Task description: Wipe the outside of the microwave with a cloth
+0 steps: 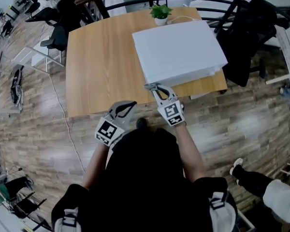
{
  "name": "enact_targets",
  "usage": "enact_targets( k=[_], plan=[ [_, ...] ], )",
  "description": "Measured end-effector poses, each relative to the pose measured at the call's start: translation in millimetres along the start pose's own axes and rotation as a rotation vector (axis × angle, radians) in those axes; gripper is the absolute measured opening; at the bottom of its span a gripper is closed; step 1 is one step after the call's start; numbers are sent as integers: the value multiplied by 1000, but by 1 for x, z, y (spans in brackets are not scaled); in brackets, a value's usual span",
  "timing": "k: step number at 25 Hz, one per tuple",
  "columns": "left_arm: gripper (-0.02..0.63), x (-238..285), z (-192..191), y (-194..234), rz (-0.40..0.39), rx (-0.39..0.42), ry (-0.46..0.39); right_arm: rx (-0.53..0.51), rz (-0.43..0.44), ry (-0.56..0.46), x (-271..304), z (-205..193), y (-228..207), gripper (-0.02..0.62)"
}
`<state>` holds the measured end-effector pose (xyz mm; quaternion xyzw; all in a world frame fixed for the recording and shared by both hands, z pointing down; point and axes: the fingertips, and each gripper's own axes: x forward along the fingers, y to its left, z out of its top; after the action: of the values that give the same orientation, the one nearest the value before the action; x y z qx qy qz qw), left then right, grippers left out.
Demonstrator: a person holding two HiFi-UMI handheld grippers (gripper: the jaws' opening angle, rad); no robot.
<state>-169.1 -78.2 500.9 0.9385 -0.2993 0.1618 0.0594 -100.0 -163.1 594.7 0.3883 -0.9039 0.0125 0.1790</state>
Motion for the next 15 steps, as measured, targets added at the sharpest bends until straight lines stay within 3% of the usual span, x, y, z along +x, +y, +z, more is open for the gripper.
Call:
enact_targets(
  k=[3, 15],
  plan=[
    [3, 6, 11, 7, -20, 37, -1, 10, -10, 1, -1, 0, -2, 29],
    [3, 36, 16, -22, 76, -39, 9, 77, 77, -40, -10, 0, -15, 29]
  ],
)
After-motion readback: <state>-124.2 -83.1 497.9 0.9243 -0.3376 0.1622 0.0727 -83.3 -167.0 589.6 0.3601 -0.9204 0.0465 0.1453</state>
